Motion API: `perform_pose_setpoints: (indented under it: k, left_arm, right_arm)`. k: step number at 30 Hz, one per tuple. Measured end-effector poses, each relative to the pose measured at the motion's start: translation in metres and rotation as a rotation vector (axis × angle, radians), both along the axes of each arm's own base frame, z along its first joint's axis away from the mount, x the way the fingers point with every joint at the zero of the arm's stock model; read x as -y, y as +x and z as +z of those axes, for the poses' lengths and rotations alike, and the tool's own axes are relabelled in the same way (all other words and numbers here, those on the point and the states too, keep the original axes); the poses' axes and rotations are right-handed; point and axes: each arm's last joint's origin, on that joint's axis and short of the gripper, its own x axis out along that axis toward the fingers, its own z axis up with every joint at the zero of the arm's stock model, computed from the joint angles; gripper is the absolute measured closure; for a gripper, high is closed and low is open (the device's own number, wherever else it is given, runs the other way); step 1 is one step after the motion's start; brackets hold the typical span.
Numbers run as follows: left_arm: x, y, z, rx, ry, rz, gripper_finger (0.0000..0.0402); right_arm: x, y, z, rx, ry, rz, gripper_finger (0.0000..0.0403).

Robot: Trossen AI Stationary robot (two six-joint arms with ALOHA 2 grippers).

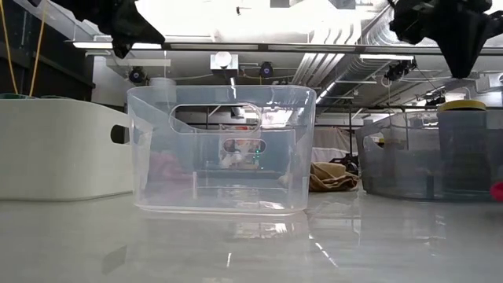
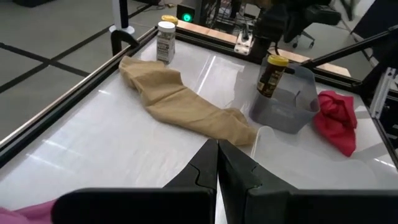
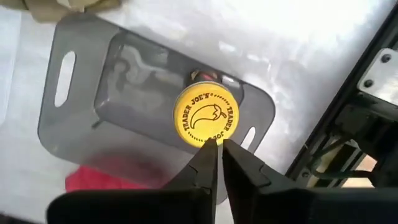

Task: Sort spices by type
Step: Put the bottom right yellow seasoning bottle into the black bin

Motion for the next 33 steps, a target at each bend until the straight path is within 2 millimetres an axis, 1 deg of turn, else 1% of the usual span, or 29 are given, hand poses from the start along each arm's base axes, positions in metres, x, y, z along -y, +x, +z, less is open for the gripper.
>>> perform_pose_setpoints:
  k: [2, 5, 11, 14, 23, 29, 33]
  left_arm:
    - [0.000, 0.000, 0.000, 0.000, 0.004, 0.010, 0.0401]
    - [0.000, 0.000, 0.000, 0.000, 0.006, 0.015, 0.0401]
    - [0.000, 0.000, 0.000, 0.000, 0.006, 0.016, 0.0402]
    - [0.000, 0.000, 0.000, 0.001, 0.006, 0.015, 0.0401]
    - [-0.001, 0.000, 0.000, 0.002, 0.002, 0.024, 0.0402]
    - [-0.001, 0.000, 0.000, 0.001, 0.006, 0.033, 0.0401]
    - [-0.001, 0.000, 0.000, 0.000, 0.009, 0.033, 0.0402]
  right_arm:
    - [-0.004, -0.001, 0.000, 0.007, -0.035, -0.015, 0.0394]
    - [-0.005, 0.000, -0.007, 0.013, -0.059, -0.031, 0.0399]
    - [-0.005, 0.006, -0.033, 0.047, 0.002, -0.043, 0.0402]
    - [-0.005, 0.006, -0.041, 0.043, 0.012, -0.058, 0.0402]
    - [-0.005, 0.005, -0.043, 0.031, 0.009, -0.042, 0.0402]
    - [-0.006, 0.001, -0.049, 0.000, 0.045, -0.039, 0.0402]
    - [-0.005, 0.001, -0.034, 0.010, 0.021, -0.036, 0.0403]
